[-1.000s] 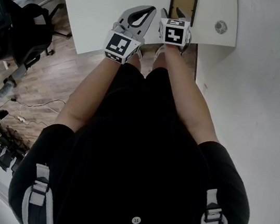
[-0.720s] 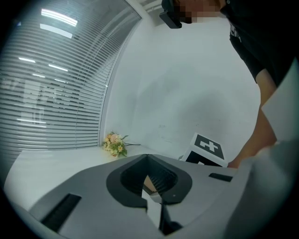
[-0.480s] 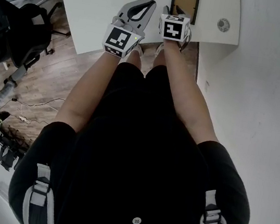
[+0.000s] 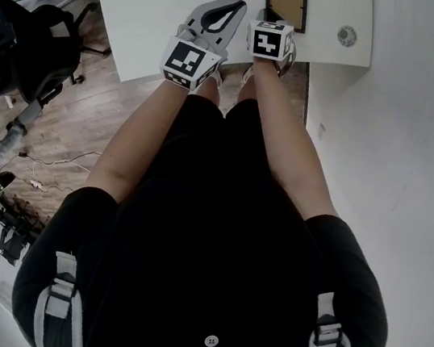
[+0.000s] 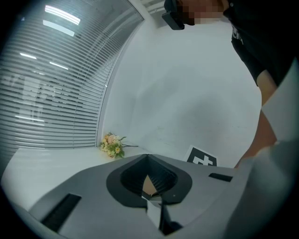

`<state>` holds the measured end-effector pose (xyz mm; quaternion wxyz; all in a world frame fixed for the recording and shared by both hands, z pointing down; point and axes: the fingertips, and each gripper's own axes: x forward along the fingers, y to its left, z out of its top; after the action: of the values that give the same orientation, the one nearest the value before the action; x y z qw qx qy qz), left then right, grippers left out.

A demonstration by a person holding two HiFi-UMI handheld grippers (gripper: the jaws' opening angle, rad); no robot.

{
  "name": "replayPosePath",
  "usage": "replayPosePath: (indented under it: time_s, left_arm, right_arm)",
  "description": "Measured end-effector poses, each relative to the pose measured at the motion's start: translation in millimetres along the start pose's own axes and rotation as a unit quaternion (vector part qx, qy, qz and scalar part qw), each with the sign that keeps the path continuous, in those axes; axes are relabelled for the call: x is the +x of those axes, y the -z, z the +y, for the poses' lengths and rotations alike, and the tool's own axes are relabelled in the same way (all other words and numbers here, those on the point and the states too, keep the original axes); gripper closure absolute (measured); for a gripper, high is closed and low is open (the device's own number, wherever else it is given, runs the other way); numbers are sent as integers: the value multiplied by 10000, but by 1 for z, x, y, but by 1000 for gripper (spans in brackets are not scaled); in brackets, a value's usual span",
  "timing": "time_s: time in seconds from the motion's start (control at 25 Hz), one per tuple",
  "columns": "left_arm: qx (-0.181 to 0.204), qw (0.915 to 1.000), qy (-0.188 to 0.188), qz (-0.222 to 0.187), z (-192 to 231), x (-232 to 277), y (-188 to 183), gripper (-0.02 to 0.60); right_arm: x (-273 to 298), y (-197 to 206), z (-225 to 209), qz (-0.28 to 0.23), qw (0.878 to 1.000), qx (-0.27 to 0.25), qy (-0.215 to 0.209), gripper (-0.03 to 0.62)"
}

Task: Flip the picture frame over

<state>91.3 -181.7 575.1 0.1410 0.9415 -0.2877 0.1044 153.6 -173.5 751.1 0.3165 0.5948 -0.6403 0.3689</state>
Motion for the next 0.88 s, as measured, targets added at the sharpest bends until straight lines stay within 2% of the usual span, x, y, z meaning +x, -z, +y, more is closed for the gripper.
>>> replayPosePath:
  time_s: [0.16, 0.32, 0.64, 0.88]
  left_arm:
    - [32, 9999, 30, -108, -3, -5, -8, 575]
    - [98, 9999, 44, -45, -1, -14, -12, 575]
    - [137, 9997, -72, -201, 2, -27, -33, 575]
    - [186, 9993, -128, -298, 3, -31, -46, 575]
  right_arm:
    - [-8, -5, -1, -111, 9999, 38, -31, 543]
    - [-15, -7, 0, -151, 9998, -10, -89, 544]
    - [-41, -25, -2, -311, 9993, -93, -164, 545]
    - [-60, -42, 6, -437, 9983, -28, -373, 544]
